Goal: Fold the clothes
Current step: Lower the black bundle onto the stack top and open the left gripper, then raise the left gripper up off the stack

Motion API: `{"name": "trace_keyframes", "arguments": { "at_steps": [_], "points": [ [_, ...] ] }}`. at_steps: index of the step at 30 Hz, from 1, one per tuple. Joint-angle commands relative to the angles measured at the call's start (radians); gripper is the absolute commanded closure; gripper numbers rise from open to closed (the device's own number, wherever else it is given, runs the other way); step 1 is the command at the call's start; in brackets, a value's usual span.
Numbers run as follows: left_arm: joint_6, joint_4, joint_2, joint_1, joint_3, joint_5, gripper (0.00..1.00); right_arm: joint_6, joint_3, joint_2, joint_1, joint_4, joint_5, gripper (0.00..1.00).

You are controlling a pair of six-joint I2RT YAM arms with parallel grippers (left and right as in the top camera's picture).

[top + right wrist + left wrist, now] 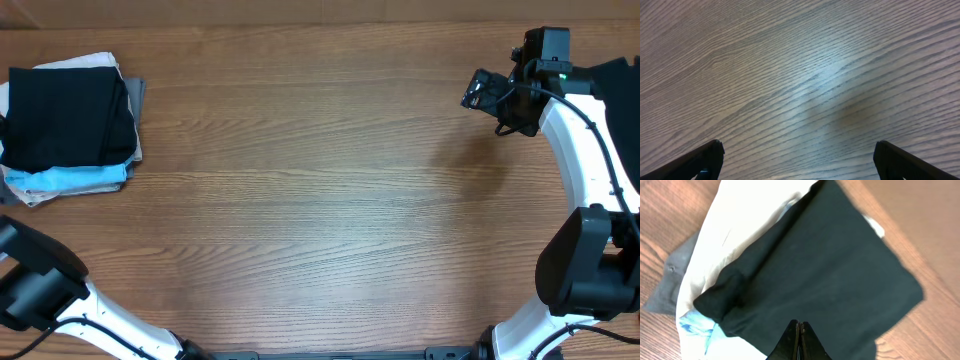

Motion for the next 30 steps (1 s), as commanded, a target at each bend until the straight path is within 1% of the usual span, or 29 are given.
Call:
{"name": "trace_keyframes", "arguments": {
  "at_steps": [1, 5, 9, 16, 18, 21, 24, 27, 30],
  "points": [
    [-0.013, -0.010, 0.057, 0.008, 0.001, -0.064, 0.96, 0.002, 0.002, -0.001, -0.002, 0.003, 0.006, 0.00],
    [-0.013, -0.021, 0.081, 0.008, -0.005, -0.171, 0.96, 0.002, 0.002, -0.001, -0.002, 0.003, 0.006, 0.00],
    [-0.013, -0.017, 0.087, 0.010, -0.009, -0.232, 0.96, 0.002, 0.002, -0.001, -0.002, 0.003, 0.006, 0.00],
    [-0.029, -0.024, 0.088, 0.009, -0.009, -0.227, 0.96, 0.002, 0.002, -0.001, -0.002, 0.003, 0.006, 0.00],
    [-0.029, -0.045, 0.084, 0.008, -0.005, -0.179, 0.96, 0.002, 0.002, -0.001, -0.002, 0.003, 0.006, 0.00],
    [-0.028, -0.062, 0.058, 0.005, 0.004, -0.025, 0.96, 0.002, 0.002, -0.001, -0.002, 0.003, 0.006, 0.00],
    [-0.039, -0.050, -0.004, -0.011, 0.004, 0.107, 0.96, 0.002, 0.002, -0.001, -0.002, 0.003, 0.006, 0.00],
    [-0.068, -0.047, -0.090, -0.051, 0.004, 0.127, 0.96, 0.002, 0.002, -0.001, -0.002, 0.003, 0.006, 0.00],
    [-0.070, -0.055, -0.174, -0.123, 0.004, 0.126, 0.95, 0.002, 0.002, -0.001, -0.002, 0.003, 0.006, 0.00]
  ]
}}
